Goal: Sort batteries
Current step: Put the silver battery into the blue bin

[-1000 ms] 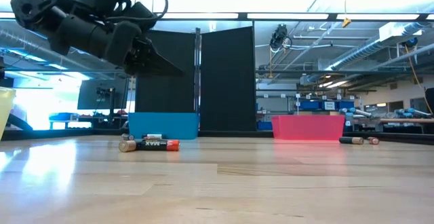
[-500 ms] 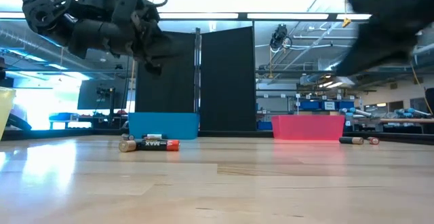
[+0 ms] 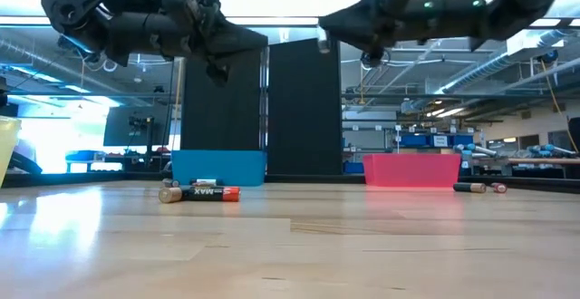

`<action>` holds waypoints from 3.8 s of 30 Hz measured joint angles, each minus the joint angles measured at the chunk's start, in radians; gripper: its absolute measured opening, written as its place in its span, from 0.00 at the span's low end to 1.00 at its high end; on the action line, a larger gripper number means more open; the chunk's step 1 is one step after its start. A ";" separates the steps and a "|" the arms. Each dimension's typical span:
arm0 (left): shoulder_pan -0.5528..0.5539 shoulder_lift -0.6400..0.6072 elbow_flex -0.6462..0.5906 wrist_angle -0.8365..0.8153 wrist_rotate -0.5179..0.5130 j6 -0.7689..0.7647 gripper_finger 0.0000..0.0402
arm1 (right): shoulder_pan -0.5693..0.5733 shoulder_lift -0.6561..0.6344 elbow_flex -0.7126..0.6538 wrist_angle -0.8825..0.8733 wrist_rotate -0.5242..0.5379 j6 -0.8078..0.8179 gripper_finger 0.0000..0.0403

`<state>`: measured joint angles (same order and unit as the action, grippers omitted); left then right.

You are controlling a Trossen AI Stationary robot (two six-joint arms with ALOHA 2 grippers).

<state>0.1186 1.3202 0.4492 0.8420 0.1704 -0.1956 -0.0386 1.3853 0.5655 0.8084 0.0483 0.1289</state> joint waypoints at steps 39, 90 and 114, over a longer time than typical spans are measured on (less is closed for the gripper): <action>-0.035 0.212 0.211 0.088 -0.009 0.086 0.11 | -0.027 0.110 0.087 0.106 -0.150 -0.073 0.14; 0.584 0.513 0.948 -1.730 -0.216 0.407 0.11 | -0.060 0.032 0.088 -0.187 0.074 -0.093 0.03; 0.583 0.659 0.951 -1.645 -0.203 0.349 0.29 | -0.055 0.033 0.088 -0.230 0.089 -0.106 0.05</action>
<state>0.7015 1.9794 1.3998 -0.8028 -0.0330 0.1531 -0.0940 1.4181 0.6533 0.5785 0.1378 0.0231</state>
